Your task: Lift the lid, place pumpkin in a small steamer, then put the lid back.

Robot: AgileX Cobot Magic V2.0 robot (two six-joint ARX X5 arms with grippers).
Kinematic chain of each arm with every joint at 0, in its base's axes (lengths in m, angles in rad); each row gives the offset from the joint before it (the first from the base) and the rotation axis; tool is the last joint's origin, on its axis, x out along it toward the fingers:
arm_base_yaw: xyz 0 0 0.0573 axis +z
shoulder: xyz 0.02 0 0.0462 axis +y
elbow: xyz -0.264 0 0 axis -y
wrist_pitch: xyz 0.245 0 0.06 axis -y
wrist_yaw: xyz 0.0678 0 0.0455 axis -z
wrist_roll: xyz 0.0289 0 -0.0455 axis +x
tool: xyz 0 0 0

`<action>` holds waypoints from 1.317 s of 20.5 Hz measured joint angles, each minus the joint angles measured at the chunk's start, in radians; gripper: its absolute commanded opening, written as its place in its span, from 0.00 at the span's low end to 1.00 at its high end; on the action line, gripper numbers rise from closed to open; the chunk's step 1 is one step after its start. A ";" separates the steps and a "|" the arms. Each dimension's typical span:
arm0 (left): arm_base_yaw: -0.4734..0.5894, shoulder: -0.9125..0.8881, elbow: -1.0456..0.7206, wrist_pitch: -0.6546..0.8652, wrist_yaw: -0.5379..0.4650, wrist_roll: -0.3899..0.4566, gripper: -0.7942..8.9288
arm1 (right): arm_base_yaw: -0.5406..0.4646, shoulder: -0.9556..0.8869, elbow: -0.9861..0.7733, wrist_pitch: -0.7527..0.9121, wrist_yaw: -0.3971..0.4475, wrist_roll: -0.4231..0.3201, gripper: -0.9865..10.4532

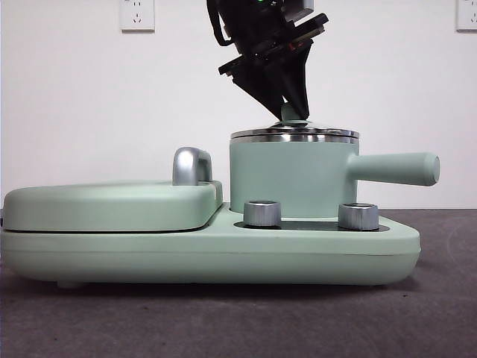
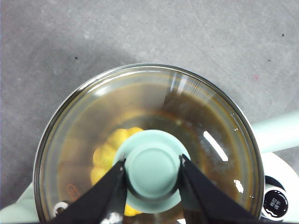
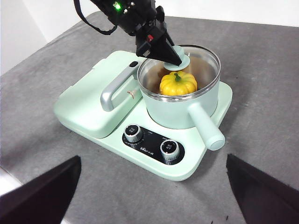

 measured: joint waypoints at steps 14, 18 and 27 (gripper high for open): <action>0.002 0.003 0.002 -0.023 0.004 -0.008 0.55 | 0.000 0.000 0.000 0.000 0.000 0.004 0.51; 0.017 -0.014 -0.003 -0.087 0.002 -0.029 0.57 | 0.000 0.000 0.000 0.000 0.000 0.007 0.51; 0.043 -0.402 -0.003 -0.390 0.002 -0.098 0.56 | 0.000 0.000 0.000 0.000 0.000 0.007 0.51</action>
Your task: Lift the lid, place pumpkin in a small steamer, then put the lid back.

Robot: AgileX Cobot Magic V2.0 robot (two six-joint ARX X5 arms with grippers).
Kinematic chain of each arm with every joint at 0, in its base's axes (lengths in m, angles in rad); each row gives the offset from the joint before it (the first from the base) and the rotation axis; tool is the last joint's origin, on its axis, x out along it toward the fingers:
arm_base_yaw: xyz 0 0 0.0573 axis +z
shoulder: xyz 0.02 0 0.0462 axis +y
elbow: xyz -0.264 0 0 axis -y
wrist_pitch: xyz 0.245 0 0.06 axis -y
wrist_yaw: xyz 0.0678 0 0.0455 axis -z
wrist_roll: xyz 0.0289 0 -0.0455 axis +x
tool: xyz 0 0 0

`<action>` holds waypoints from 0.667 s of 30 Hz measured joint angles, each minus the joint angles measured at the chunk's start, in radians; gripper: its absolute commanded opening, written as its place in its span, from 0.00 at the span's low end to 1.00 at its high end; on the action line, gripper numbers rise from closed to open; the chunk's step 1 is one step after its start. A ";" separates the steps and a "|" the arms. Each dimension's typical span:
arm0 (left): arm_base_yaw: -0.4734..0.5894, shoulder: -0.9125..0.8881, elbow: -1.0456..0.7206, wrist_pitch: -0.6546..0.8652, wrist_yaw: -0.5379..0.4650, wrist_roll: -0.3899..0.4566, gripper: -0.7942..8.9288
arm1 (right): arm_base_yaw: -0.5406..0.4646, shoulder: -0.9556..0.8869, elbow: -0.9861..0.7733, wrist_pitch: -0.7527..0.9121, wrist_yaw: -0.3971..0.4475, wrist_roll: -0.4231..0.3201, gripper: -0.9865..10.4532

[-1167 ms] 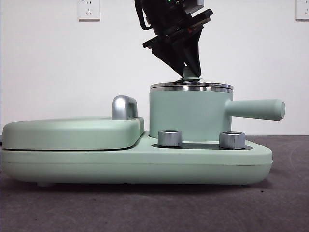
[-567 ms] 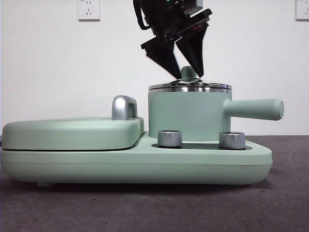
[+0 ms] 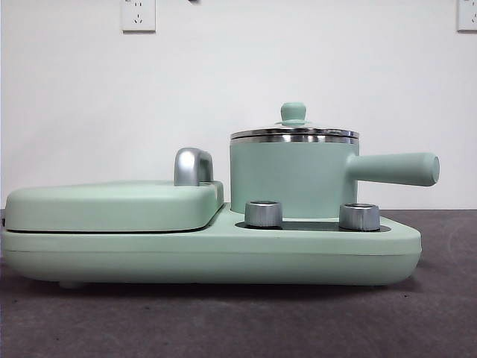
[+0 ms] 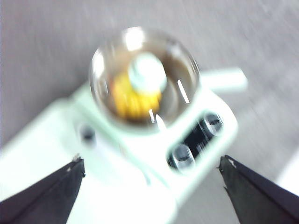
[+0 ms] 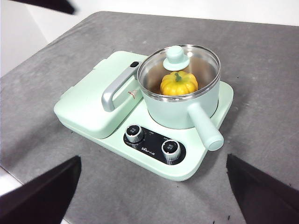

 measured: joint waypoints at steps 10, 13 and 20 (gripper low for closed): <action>0.000 -0.365 -0.100 -0.077 0.000 -0.118 0.56 | 0.000 0.000 0.000 0.047 0.000 0.000 0.51; 0.000 -0.489 -0.219 -0.077 0.000 -0.134 0.56 | 0.001 0.000 0.000 0.085 -0.004 0.000 0.51; 0.000 -0.776 -0.577 -0.049 0.000 -0.177 0.56 | 0.002 0.000 0.000 0.097 -0.079 0.000 0.51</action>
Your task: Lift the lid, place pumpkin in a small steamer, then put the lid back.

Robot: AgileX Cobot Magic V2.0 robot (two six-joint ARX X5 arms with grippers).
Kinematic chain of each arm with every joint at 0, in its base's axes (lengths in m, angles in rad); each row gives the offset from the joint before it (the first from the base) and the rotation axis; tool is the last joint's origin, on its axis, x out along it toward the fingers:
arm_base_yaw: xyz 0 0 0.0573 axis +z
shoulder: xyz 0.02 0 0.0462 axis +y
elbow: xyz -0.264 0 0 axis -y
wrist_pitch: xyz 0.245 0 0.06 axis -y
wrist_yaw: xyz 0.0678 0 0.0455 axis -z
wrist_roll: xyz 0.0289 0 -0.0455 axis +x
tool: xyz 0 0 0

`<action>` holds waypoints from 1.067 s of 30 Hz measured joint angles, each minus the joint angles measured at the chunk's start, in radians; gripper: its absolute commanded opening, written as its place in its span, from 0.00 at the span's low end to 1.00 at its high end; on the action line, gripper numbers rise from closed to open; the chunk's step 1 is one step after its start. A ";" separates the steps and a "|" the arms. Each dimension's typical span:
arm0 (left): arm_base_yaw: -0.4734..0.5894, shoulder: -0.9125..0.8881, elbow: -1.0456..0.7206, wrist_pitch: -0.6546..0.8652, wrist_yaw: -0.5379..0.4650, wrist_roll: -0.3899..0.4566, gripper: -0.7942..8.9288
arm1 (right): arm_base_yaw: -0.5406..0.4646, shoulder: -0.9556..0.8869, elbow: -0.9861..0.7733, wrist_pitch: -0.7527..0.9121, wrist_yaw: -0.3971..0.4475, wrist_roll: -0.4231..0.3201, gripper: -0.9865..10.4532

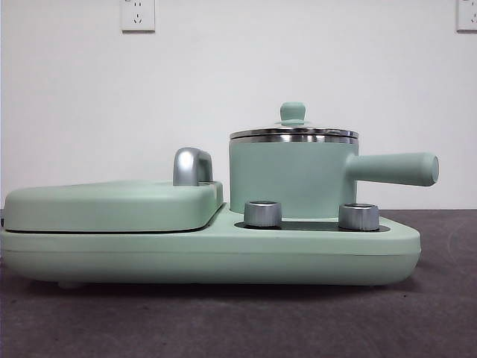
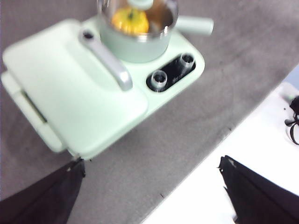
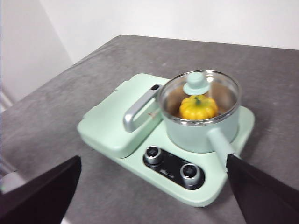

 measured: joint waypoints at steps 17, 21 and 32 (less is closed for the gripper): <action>0.000 -0.336 -0.529 0.372 -0.019 -0.166 0.20 | 0.000 0.000 0.000 -0.035 -0.189 0.000 0.23; 0.000 -0.328 -0.529 0.378 -0.019 -0.171 0.09 | 0.000 0.000 0.000 -0.057 -0.187 -0.002 0.11; 0.000 -0.331 -0.529 0.378 -0.019 -0.173 0.09 | 0.000 0.000 0.000 -0.040 -0.183 -0.003 0.11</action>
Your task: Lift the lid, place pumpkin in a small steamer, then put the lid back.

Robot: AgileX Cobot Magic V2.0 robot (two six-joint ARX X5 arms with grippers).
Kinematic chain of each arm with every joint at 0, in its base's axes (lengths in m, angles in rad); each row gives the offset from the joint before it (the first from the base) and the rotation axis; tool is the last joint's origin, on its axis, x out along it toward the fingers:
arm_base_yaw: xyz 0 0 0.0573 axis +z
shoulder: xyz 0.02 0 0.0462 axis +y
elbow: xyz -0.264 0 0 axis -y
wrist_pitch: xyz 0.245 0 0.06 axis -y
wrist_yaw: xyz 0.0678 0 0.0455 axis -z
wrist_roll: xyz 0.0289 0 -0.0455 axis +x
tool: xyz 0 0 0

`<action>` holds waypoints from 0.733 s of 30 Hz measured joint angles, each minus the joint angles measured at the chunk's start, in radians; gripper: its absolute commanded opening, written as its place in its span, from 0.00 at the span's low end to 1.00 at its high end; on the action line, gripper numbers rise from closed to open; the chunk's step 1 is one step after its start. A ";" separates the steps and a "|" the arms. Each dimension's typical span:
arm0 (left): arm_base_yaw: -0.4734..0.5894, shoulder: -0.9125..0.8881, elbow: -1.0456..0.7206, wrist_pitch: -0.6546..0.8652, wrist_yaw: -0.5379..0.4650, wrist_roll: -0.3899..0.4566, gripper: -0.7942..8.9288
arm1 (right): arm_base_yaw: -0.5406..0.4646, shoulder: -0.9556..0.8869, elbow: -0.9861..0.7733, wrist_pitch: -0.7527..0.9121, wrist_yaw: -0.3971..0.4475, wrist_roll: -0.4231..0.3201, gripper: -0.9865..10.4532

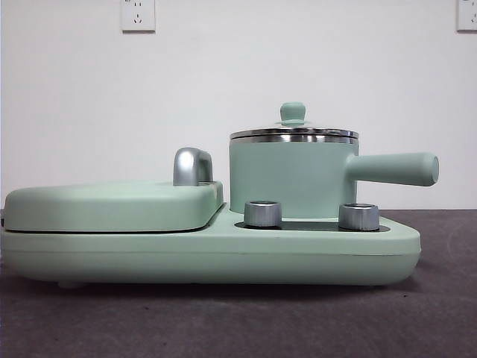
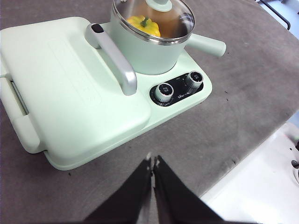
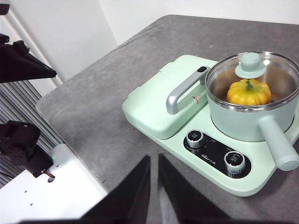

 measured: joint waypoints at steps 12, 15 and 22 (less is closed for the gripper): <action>0.038 -0.016 -0.064 0.076 0.000 0.000 0.09 | 0.000 0.000 0.000 0.000 0.000 0.000 0.11; 0.098 -0.055 -0.184 0.197 0.000 0.000 0.09 | 0.000 0.000 0.000 0.000 0.000 0.000 0.11; 0.304 -0.273 -0.545 0.512 0.000 0.024 0.09 | 0.000 0.000 0.000 0.000 0.000 0.000 0.11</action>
